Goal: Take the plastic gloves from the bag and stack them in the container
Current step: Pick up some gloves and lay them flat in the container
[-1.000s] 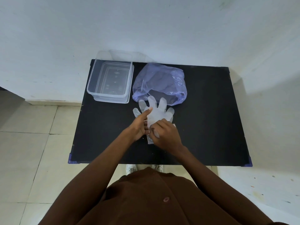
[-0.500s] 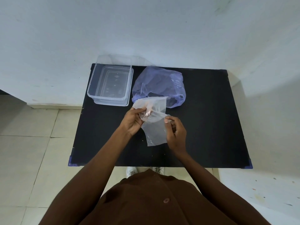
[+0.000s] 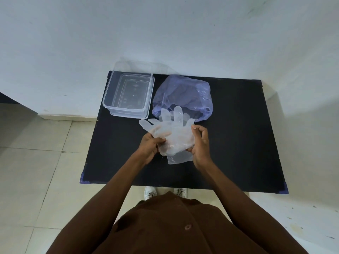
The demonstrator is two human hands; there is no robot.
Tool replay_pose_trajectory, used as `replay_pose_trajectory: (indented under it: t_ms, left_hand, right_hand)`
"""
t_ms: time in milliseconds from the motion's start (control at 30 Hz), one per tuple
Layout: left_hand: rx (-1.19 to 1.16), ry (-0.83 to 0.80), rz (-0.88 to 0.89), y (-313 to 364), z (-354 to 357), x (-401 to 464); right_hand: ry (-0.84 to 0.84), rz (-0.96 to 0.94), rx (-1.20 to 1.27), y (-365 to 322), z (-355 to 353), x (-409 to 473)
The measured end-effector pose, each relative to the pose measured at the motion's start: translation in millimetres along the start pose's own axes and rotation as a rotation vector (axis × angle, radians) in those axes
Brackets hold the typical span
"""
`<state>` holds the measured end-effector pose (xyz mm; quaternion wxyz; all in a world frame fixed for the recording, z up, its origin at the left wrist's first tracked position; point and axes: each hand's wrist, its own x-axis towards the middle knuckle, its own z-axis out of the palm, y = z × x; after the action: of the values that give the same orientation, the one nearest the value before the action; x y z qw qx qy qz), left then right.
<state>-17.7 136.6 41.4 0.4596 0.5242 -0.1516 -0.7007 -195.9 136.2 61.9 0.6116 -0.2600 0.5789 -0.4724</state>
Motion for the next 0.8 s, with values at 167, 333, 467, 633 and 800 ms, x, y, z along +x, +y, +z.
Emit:
replay_pose_trajectory:
  t_ms: [167, 333, 467, 633, 800]
  left_hand:
    - [0.107, -0.005, 0.065, 0.8, -4.9, -1.4]
    - [0.154, -0.112, -0.011, -1.2, -6.4, -3.8]
    - [0.132, -0.173, -0.048, -0.4, -3.8, -7.9]
    - [0.107, -0.068, -0.085, -0.5, -1.1, -6.3]
    - [0.029, 0.179, -0.020, -2.7, 6.9, -1.7]
  right_hand:
    - [-0.046, 0.001, -0.067, 1.6, -12.6, 7.3]
    - [-0.200, 0.063, -0.151, 6.9, -17.0, 12.3]
    - [-0.236, 0.136, -0.155, 10.5, -17.0, 16.9]
    - [-0.156, 0.086, -0.232, 11.0, -17.6, 25.7]
    - [-0.201, 0.019, -0.214, 2.9, -21.8, 24.2]
